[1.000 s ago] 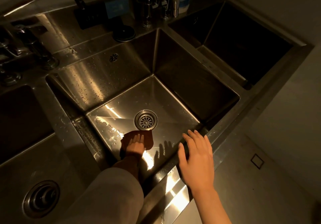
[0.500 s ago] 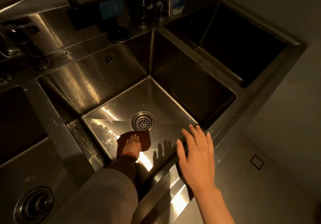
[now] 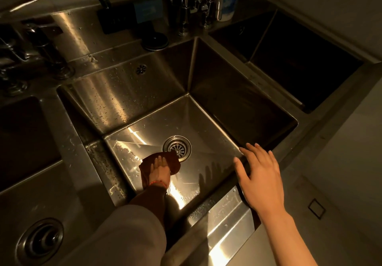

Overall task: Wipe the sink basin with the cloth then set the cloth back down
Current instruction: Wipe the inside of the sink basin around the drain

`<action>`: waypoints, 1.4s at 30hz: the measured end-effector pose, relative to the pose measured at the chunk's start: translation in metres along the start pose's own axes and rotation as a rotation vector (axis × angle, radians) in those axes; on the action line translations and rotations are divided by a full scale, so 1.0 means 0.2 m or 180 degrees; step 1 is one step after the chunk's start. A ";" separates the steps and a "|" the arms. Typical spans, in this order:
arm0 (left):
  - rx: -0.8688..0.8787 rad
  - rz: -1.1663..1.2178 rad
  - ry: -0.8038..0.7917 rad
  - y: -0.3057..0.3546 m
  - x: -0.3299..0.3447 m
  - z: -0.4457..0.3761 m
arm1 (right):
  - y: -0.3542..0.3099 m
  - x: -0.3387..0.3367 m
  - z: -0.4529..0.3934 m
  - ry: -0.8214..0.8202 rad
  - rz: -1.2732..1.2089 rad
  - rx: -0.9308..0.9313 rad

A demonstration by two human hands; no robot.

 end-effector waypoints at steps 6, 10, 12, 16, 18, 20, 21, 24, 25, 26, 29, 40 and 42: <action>-0.0186 0.0235 0.0058 -0.01 0.00 -0.03 | 0.01 0.01 0.00 0.0052 -0.0034 0.0030; -0.0215 0.0297 0.0067 -0.03 -0.02 -0.05 | 0.01 0.01 -0.01 0.0070 -0.0018 0.0008; -0.0205 0.0273 0.0102 -0.04 -0.02 -0.05 | 0.01 0.01 -0.01 0.0039 -0.0036 0.0014; -0.0211 0.0258 0.0143 -0.04 -0.01 -0.02 | 0.01 0.00 -0.01 -0.0015 -0.0088 0.0032; -0.0235 0.0308 0.0170 -0.04 0.00 -0.01 | 0.01 0.00 -0.01 -0.0018 -0.0092 0.0015; -0.0253 0.0400 0.0138 -0.04 -0.01 0.00 | 0.01 -0.01 -0.01 -0.0023 -0.0110 -0.0013; -0.0264 0.0446 0.0123 -0.04 -0.01 0.00 | 0.01 -0.01 0.00 -0.0020 -0.0123 -0.0035; -0.0330 0.0516 0.0123 -0.05 -0.01 0.02 | 0.00 -0.01 0.00 0.0006 -0.0132 -0.0059; -0.0365 0.0538 0.0128 -0.05 -0.01 0.03 | 0.00 -0.01 0.00 0.0002 -0.0121 -0.0063; -0.0413 0.0550 0.0142 -0.05 0.00 0.03 | 0.00 -0.01 0.00 -0.0003 -0.0106 -0.0072; -0.0537 0.0554 0.0169 -0.06 0.02 0.07 | 0.00 -0.01 0.00 -0.0007 -0.0097 -0.0114; -0.0677 0.0710 0.0005 -0.12 0.05 0.03 | 0.02 -0.01 0.00 -0.0049 -0.0064 -0.0168; -0.0650 0.0704 -0.0040 -0.13 0.04 0.01 | 0.02 0.00 0.00 -0.0055 -0.0049 -0.0164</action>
Point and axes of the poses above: each hand's wrist, its own z-axis away from the middle knuckle, its own x-axis out of the palm, y = z × x, the point moved 2 cm from there along -z, towards the middle knuckle, and after that the axes turned 12 degrees about -x, right-handed, at the moved point
